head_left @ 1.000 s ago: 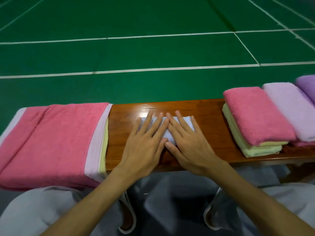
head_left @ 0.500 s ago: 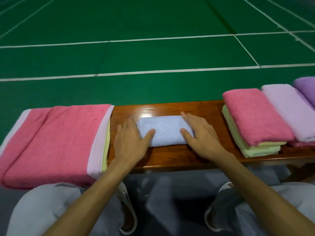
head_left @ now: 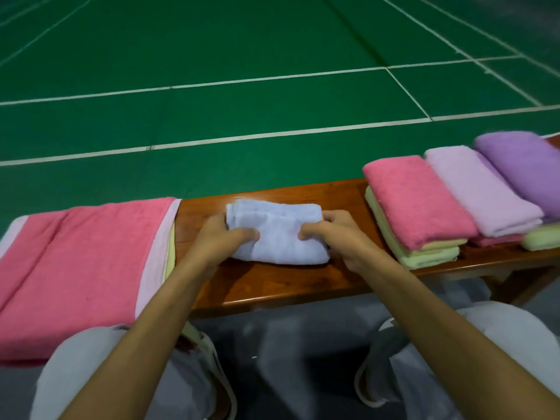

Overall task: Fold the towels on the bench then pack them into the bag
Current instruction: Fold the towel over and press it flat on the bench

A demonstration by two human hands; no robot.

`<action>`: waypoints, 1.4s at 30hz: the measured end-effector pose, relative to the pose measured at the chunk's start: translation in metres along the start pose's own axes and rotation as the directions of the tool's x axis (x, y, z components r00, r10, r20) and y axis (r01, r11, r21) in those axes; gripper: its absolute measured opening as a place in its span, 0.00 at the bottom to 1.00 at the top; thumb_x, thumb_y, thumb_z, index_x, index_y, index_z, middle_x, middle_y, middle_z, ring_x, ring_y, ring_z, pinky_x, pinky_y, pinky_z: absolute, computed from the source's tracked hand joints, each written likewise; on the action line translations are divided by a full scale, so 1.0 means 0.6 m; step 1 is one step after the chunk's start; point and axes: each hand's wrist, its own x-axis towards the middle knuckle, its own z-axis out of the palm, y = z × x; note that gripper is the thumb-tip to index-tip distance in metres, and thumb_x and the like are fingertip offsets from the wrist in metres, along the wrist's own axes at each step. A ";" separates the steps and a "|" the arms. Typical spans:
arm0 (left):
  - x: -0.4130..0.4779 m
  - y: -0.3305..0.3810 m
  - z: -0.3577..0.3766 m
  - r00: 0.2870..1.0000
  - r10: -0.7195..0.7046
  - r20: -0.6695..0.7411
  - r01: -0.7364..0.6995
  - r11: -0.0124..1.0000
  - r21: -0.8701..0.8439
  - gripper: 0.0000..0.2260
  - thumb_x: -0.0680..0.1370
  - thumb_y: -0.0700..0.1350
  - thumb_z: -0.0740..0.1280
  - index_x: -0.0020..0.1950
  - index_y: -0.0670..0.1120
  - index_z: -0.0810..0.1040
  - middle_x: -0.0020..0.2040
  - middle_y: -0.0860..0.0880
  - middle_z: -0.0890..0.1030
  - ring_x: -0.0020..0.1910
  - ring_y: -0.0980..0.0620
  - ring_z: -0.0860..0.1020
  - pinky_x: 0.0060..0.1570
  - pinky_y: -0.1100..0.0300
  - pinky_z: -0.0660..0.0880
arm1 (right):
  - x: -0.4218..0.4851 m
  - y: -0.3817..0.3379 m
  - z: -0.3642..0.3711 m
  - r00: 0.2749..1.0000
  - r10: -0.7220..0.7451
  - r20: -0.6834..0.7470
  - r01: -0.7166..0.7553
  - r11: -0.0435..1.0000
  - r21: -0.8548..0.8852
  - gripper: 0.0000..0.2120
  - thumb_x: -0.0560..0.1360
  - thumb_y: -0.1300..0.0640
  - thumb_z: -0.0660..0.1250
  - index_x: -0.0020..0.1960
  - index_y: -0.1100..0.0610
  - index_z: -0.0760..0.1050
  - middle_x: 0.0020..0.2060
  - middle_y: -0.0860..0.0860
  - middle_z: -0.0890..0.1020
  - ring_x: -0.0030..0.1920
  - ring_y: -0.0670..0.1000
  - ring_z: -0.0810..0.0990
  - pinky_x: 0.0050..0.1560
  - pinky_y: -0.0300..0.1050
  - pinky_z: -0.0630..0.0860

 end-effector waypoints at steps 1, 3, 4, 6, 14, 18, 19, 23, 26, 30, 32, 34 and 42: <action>-0.002 0.005 0.000 0.998 -0.015 0.056 0.020 0.995 -0.095 0.22 0.73 0.47 0.77 0.66 0.48 0.79 0.58 0.48 0.85 0.57 0.46 0.82 0.59 0.44 0.80 | -0.008 -0.003 -0.007 1.000 0.025 0.012 -0.025 0.999 0.032 0.12 0.69 0.59 0.76 0.49 0.61 0.78 0.41 0.52 0.82 0.40 0.51 0.80 0.33 0.41 0.72; -0.005 0.018 0.000 0.989 -0.061 0.133 0.093 0.964 -0.249 0.21 0.74 0.47 0.77 0.65 0.46 0.80 0.57 0.46 0.86 0.58 0.43 0.83 0.58 0.44 0.81 | -0.022 -0.009 -0.024 0.999 0.045 0.007 -0.046 0.997 0.059 0.16 0.71 0.62 0.74 0.56 0.58 0.74 0.45 0.50 0.80 0.42 0.48 0.79 0.32 0.41 0.71; -0.007 0.027 0.002 0.985 -0.076 0.153 0.120 0.945 -0.305 0.19 0.75 0.45 0.77 0.64 0.44 0.81 0.56 0.44 0.86 0.59 0.41 0.83 0.58 0.43 0.80 | -0.027 -0.011 -0.033 0.999 0.033 0.016 -0.034 0.997 0.074 0.21 0.71 0.63 0.74 0.61 0.56 0.72 0.48 0.49 0.79 0.44 0.48 0.79 0.34 0.42 0.73; -0.009 0.042 0.009 0.983 -0.074 0.170 0.135 0.914 -0.383 0.20 0.73 0.43 0.76 0.64 0.42 0.80 0.57 0.41 0.86 0.60 0.38 0.82 0.62 0.40 0.79 | -0.044 -0.020 -0.055 0.996 -0.011 0.087 0.003 0.996 0.087 0.29 0.70 0.65 0.74 0.68 0.49 0.70 0.53 0.48 0.78 0.49 0.50 0.79 0.41 0.48 0.79; 0.013 0.196 0.106 0.977 0.157 0.147 -0.060 0.855 -0.515 0.22 0.74 0.42 0.75 0.66 0.37 0.78 0.57 0.41 0.84 0.50 0.47 0.83 0.42 0.58 0.83 | -0.078 -0.075 -0.195 0.976 -0.212 -0.057 0.217 0.969 0.115 0.21 0.68 0.54 0.78 0.54 0.67 0.81 0.41 0.57 0.82 0.40 0.53 0.81 0.40 0.51 0.78; 0.046 0.307 0.227 0.952 0.230 0.203 -0.096 0.852 -0.515 0.21 0.75 0.42 0.76 0.66 0.36 0.79 0.52 0.44 0.85 0.43 0.51 0.83 0.38 0.61 0.81 | -0.080 -0.066 -0.310 0.928 -0.195 -0.319 0.258 0.951 0.168 0.07 0.74 0.60 0.76 0.47 0.65 0.84 0.39 0.60 0.85 0.39 0.54 0.84 0.38 0.50 0.84; 0.056 0.330 0.264 0.950 0.232 0.209 -0.097 0.857 -0.507 0.23 0.74 0.42 0.77 0.66 0.36 0.79 0.52 0.44 0.85 0.42 0.51 0.83 0.38 0.61 0.80 | -0.077 -0.056 -0.338 0.904 -0.193 -0.381 0.267 0.952 0.152 0.06 0.73 0.60 0.77 0.45 0.63 0.85 0.40 0.59 0.86 0.41 0.55 0.85 0.40 0.53 0.85; 0.078 0.398 0.398 0.944 0.210 0.253 -0.075 0.887 -0.456 0.25 0.68 0.42 0.82 0.62 0.37 0.79 0.51 0.42 0.85 0.40 0.48 0.83 0.40 0.56 0.83 | -0.066 -0.017 -0.424 0.787 -0.181 -0.590 0.231 0.973 0.009 0.17 0.62 0.48 0.79 0.42 0.59 0.85 0.39 0.58 0.86 0.43 0.56 0.86 0.40 0.59 0.85; 0.097 0.417 0.474 0.944 0.183 0.274 -0.064 0.918 -0.392 0.25 0.69 0.42 0.83 0.61 0.36 0.79 0.48 0.42 0.85 0.40 0.48 0.83 0.41 0.52 0.84 | -0.059 0.009 -0.466 0.724 -0.243 -0.646 0.184 0.970 -0.158 0.13 0.68 0.51 0.77 0.51 0.53 0.83 0.43 0.57 0.84 0.43 0.56 0.84 0.43 0.52 0.84; 0.118 0.383 0.537 0.957 0.233 0.173 -0.218 0.970 -0.104 0.26 0.65 0.56 0.83 0.52 0.45 0.77 0.49 0.46 0.82 0.43 0.48 0.80 0.37 0.55 0.78 | -0.056 0.036 -0.491 0.739 -0.352 -0.574 0.016 0.861 -0.508 0.14 0.74 0.50 0.71 0.57 0.54 0.83 0.50 0.59 0.84 0.53 0.61 0.81 0.55 0.53 0.79; 0.123 0.370 0.549 0.941 0.324 0.102 -0.331 0.942 0.060 0.25 0.66 0.61 0.81 0.51 0.47 0.77 0.49 0.49 0.81 0.46 0.49 0.78 0.43 0.56 0.76 | -0.054 0.042 -0.491 0.735 -0.425 -0.528 -0.084 0.717 -0.692 0.15 0.75 0.48 0.69 0.55 0.57 0.84 0.52 0.60 0.84 0.56 0.64 0.79 0.56 0.53 0.76; 0.120 0.376 0.554 0.922 0.383 0.052 -0.387 0.915 0.115 0.24 0.68 0.61 0.80 0.52 0.46 0.77 0.50 0.50 0.80 0.47 0.50 0.76 0.47 0.56 0.75 | -0.054 0.038 -0.494 0.697 -0.517 -0.497 -0.140 0.582 -0.801 0.17 0.74 0.45 0.69 0.53 0.57 0.84 0.48 0.59 0.85 0.53 0.64 0.80 0.51 0.52 0.75; 0.112 0.383 0.561 0.915 0.404 0.008 -0.402 0.907 0.123 0.21 0.71 0.59 0.78 0.51 0.46 0.77 0.47 0.51 0.79 0.48 0.49 0.79 0.45 0.57 0.74 | -0.046 0.024 -0.518 0.742 -0.524 -0.418 -0.117 0.513 -0.851 0.14 0.72 0.45 0.69 0.44 0.54 0.86 0.37 0.56 0.84 0.42 0.60 0.79 0.42 0.48 0.72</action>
